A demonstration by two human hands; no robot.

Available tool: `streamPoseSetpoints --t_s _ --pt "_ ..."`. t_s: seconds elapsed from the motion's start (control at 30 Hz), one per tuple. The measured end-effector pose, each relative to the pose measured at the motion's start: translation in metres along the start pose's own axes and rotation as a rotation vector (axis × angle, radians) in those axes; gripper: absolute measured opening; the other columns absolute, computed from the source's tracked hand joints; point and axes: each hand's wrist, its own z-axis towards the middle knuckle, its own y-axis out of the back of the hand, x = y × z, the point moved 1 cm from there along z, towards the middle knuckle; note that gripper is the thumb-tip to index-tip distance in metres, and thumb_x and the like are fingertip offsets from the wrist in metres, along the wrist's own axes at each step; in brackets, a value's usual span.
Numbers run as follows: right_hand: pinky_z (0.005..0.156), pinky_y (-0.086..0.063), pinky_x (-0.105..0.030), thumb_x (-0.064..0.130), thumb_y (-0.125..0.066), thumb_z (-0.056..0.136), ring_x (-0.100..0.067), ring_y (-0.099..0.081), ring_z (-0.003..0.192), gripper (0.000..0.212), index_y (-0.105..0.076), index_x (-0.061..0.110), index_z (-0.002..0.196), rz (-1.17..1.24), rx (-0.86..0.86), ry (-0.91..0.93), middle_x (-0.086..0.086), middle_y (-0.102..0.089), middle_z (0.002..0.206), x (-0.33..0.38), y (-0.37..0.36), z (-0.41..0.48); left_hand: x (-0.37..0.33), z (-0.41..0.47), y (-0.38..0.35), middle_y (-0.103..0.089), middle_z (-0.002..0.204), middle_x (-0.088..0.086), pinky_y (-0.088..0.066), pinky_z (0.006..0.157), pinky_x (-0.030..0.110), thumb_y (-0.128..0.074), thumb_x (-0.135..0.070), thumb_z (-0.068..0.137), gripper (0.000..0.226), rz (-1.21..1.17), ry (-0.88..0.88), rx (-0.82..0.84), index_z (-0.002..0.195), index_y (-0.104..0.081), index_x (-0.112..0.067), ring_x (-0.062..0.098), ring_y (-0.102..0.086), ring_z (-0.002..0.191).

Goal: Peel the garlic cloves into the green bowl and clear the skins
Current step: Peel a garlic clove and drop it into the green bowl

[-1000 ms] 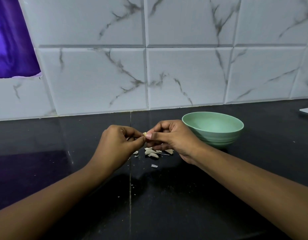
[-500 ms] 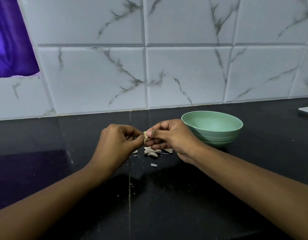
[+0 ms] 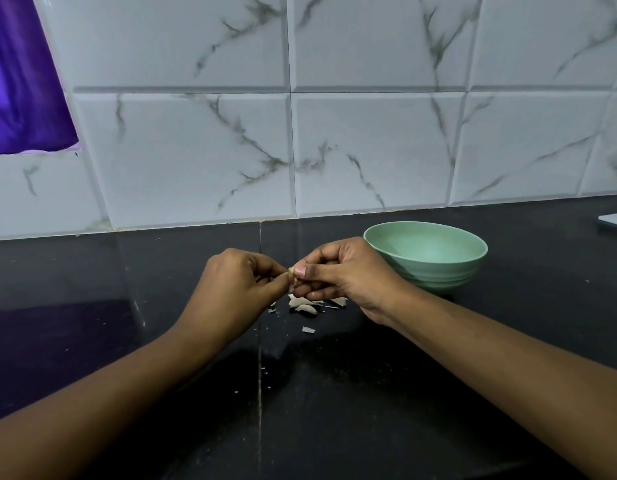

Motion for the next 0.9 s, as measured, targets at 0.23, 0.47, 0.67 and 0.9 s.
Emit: streamPoseSetpoints --t_s 0.23,0.47,0.67,0.9 --pt "0.055 -0.054 -0.017 -0.002 -0.066 0.083 -0.009 -0.066 0.058 0.006 -0.066 0.003 0.080 -0.071 0.062 0.008 -0.004 -0.067 0.063 -0.001 -0.001 0.000 0.000 0.000 -0.001 -0.043 0.038 -0.009 -0.034 0.046 0.015 -0.067 -0.036 0.075 0.019 0.067 -0.001 -0.010 0.057 -0.066 -0.029 0.005 -0.044 0.043" --pt "0.061 -0.050 -0.033 -0.003 -0.077 0.071 -0.018 -0.060 0.061 0.019 -0.067 0.014 0.071 -0.315 -0.061 0.139 -0.012 -0.067 0.067 -0.009 -0.009 0.003 0.004 0.003 -0.004 -0.052 0.039 -0.012 -0.033 0.042 0.011 -0.074 -0.020 0.074 0.014 -0.004 0.112 -0.021 0.060 -0.072 -0.018 0.000 -0.046 0.040" --pt "0.062 -0.057 -0.024 -0.005 -0.070 0.079 -0.015 -0.067 0.063 0.010 -0.065 0.004 0.080 -0.085 0.003 0.024 -0.010 -0.068 0.068 -0.005 -0.004 0.001 0.011 0.006 -0.007 -0.043 0.043 -0.001 -0.025 0.040 0.020 -0.067 -0.014 0.083 0.027 -0.345 0.294 0.065 0.056 -0.071 -0.014 0.010 -0.031 0.039" --pt "0.055 -0.055 -0.018 -0.002 -0.066 0.082 -0.011 -0.068 0.057 0.006 -0.065 0.004 0.081 0.050 0.013 -0.079 -0.004 -0.069 0.063 -0.002 0.003 0.001 0.016 0.006 -0.009 -0.032 0.043 -0.005 -0.014 0.038 0.013 -0.068 -0.016 0.078 0.009 -0.678 0.426 0.250 0.077 -0.073 -0.009 0.006 -0.018 0.036"
